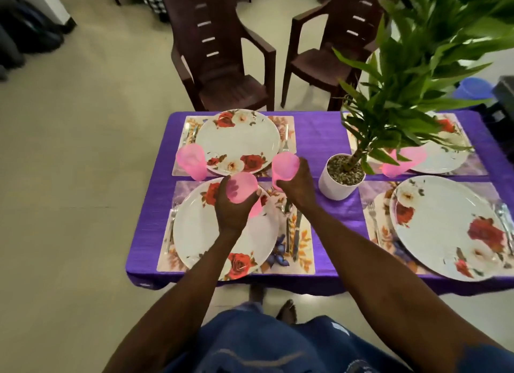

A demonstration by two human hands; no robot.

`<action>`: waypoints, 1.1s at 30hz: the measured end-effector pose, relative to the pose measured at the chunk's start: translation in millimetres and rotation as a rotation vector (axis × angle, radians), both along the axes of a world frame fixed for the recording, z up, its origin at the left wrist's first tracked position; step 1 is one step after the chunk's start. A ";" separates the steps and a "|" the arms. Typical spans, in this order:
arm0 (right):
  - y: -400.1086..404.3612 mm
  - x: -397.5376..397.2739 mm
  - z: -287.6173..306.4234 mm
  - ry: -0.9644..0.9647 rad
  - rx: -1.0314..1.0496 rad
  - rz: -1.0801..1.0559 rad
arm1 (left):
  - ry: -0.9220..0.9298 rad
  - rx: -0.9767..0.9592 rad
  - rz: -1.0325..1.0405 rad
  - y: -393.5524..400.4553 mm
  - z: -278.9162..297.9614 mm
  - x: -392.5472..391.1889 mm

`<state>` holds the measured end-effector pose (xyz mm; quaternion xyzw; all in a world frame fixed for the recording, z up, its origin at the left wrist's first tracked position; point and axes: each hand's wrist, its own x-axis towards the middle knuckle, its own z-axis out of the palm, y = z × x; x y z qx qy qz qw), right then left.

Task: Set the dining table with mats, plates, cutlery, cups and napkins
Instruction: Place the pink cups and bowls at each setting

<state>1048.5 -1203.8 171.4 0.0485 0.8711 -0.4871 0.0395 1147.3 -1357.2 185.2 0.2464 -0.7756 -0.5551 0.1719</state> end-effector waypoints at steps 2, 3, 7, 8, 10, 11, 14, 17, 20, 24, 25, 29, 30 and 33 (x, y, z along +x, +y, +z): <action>-2.4 -0.8 -2.8 -0.011 0.007 0.031 | 0.002 0.005 0.000 -2.0 -4.5 -1.8; -3.0 -1.4 -5.1 -0.012 0.016 0.046 | -0.003 0.010 -0.004 -3.0 -6.1 -3.6; -3.2 -0.9 -14.6 -0.037 0.027 0.043 | -0.027 0.017 -0.039 -7.6 -10.2 -8.1; -3.4 -1.8 -14.6 -0.037 0.028 0.043 | -0.030 0.016 -0.044 -8.9 -10.6 -9.1; -4.2 -5.5 -13.4 -0.040 0.023 0.065 | -0.038 0.020 -0.050 -11.2 -11.6 -10.7; -4.0 -7.3 -13.8 -0.045 0.018 0.072 | -0.040 0.022 -0.052 -11.8 -12.6 -11.1; -3.1 -6.8 -12.5 -0.049 0.015 0.094 | -0.041 0.024 -0.066 -11.3 -14.5 -11.6; -1.2 -1.8 -12.0 -0.035 -0.003 0.085 | -0.029 0.024 -0.088 -9.9 -15.1 -12.4; 5.7 3.9 -14.3 -0.048 0.017 0.078 | -0.020 0.009 -0.106 -8.0 -16.2 -12.6; 17.1 13.5 -14.8 -0.060 0.084 0.055 | 0.010 -0.008 -0.106 -1.5 -16.9 -8.3; 19.6 15.7 -15.8 -0.060 0.108 0.038 | 0.036 -0.016 -0.103 0.6 -17.1 -5.8; 30.8 26.5 -19.3 0.046 0.156 -0.013 | 0.133 -0.055 -0.114 18.2 -12.4 5.1; 34.5 28.8 -18.9 0.071 0.157 -0.026 | 0.150 -0.060 -0.124 25.6 -9.4 7.0; 49.0 35.3 -12.7 0.101 0.099 -0.053 | 0.174 -0.087 -0.203 51.1 -4.2 11.3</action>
